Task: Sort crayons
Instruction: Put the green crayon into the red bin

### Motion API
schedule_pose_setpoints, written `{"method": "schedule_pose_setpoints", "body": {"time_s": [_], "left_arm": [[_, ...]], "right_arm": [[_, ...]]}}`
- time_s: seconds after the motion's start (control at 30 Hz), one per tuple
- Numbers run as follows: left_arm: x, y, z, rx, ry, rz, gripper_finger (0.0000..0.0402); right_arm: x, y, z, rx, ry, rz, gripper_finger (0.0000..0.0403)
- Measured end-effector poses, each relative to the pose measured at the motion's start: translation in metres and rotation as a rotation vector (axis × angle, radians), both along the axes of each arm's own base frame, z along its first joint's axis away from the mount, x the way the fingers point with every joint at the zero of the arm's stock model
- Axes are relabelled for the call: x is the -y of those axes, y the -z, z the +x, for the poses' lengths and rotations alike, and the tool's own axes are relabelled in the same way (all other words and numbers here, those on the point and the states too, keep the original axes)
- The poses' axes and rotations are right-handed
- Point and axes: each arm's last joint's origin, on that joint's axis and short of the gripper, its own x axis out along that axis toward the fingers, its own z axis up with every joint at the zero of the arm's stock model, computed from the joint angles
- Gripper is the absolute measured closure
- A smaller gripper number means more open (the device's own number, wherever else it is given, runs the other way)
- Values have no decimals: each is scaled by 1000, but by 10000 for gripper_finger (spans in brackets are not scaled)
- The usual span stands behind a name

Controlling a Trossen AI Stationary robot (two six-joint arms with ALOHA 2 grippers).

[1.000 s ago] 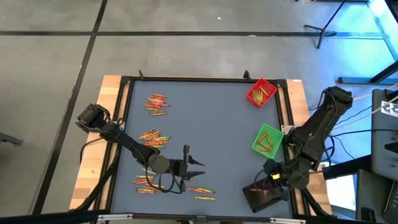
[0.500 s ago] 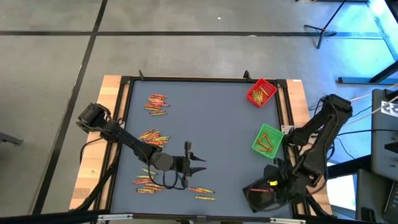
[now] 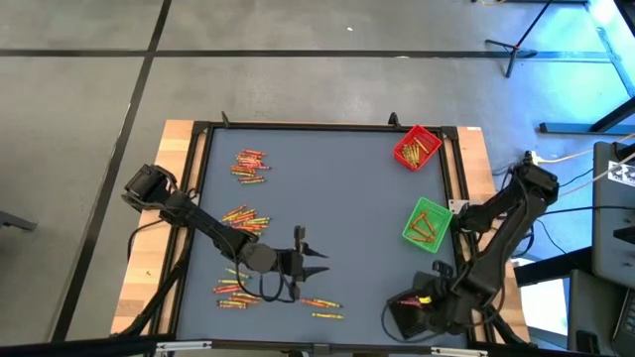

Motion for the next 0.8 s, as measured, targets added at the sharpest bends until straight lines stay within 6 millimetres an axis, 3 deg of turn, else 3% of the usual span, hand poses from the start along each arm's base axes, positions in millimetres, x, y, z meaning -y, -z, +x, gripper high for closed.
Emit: {"method": "schedule_pose_setpoints", "body": {"time_s": [0.13, 0.4, 0.57, 0.8], "left_arm": [[-1, 0, 0, 0, -2, 0, 282], [0, 0, 0, 0, 5, -1, 282], [2, 5, -2, -47, 8, -3, 282], [9, 12, -8, -115, 21, -18, 282]], "right_arm": [[3, -14, 16, 44, -30, 36, 227], [7, -26, 65, 523, -156, -133, 201], [7, -7, 99, 608, -211, -245, 201], [1, 37, 145, 675, -273, -270, 201]]}}
